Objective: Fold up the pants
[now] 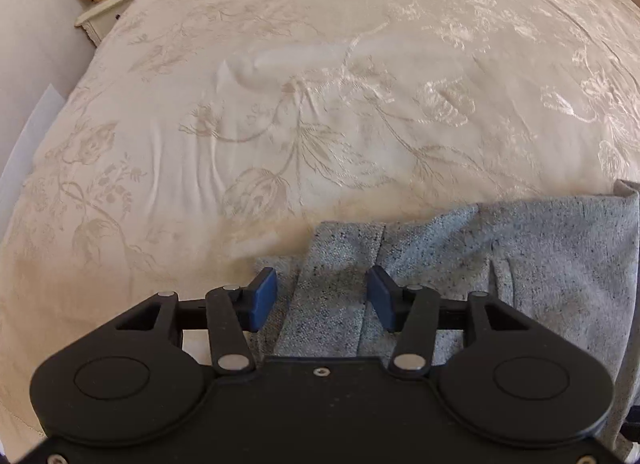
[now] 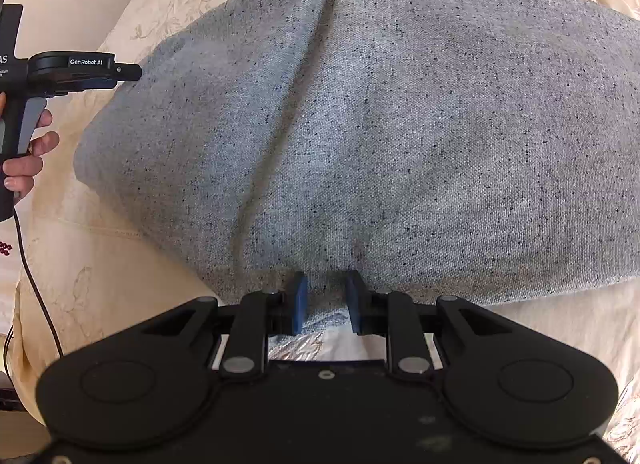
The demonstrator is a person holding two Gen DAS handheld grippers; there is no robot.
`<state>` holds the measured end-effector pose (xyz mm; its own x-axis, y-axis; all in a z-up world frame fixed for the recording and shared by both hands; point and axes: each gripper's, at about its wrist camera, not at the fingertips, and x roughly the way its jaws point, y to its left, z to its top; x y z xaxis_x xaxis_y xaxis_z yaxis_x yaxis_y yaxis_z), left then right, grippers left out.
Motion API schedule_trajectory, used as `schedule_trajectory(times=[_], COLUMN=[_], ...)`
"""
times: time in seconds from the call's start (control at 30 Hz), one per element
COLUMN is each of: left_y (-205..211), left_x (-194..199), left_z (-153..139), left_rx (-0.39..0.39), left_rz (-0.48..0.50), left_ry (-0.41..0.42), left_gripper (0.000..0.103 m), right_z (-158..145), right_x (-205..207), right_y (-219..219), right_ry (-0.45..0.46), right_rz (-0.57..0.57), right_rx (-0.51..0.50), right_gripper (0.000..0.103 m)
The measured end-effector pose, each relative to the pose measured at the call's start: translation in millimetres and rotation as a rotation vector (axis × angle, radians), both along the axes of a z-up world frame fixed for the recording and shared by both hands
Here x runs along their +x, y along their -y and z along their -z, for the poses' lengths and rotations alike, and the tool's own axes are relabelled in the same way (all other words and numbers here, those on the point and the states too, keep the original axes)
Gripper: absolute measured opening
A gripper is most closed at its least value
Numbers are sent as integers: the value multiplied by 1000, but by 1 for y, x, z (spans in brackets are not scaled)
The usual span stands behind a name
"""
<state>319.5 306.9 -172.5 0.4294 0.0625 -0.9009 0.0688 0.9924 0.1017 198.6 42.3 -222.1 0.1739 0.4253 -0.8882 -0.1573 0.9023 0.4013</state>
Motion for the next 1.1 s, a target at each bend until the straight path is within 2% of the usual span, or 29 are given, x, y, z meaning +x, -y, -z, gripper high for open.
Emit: schedule_trajectory(times=[0.07,0.13,0.2,0.23,0.33,0.47,0.57,0.7,0.87,0.93,1.0,1.1], left_y=[5,9,11,10,0,-16,-31,-19,-20,-25,-30,-37], left_x=[-1,-3,-8,-10,-16,-30,-38,-38,-20,-14,-14,-24], left_z=[0,-2,-6,-7,-15,-32,-31,-20,-6,1,0,-16], left_rx=[-2,-16,-21,-18,-62,-56,-97,-25,18,28,47,103], left_rz=[17,9,-23,-41,-104,-206,-269,-207,-203,-212,-230,-268], left_ry=[-9,-14,-4,3,28,67,53,62,43,21,21,51], left_gripper=[54,41,13,10,8,8,9,10,16,20,20,19], right_z=[-3,-17,-35,-44,-59,-67,-71,-70,-55,-42,-25,-10], right_x=[1,0,2,6,31,68,89,101,109,115,129,143], right_y=[-1,-2,-1,-1,-5,-7,-9,-14,-20,-29,-37,-36], right_ry=[4,46,109,140,205,255,285,293,265,269,242,195], right_rz=[-17,-32,-18,-16,-16,7,10,3,7,5,6,37], right_rx=[-3,-2,13,17,-4,-21,-27,-42,-51,-100,-158,-156], right_gripper=[24,24,26,26,26,26,26,26,26,26,25,24])
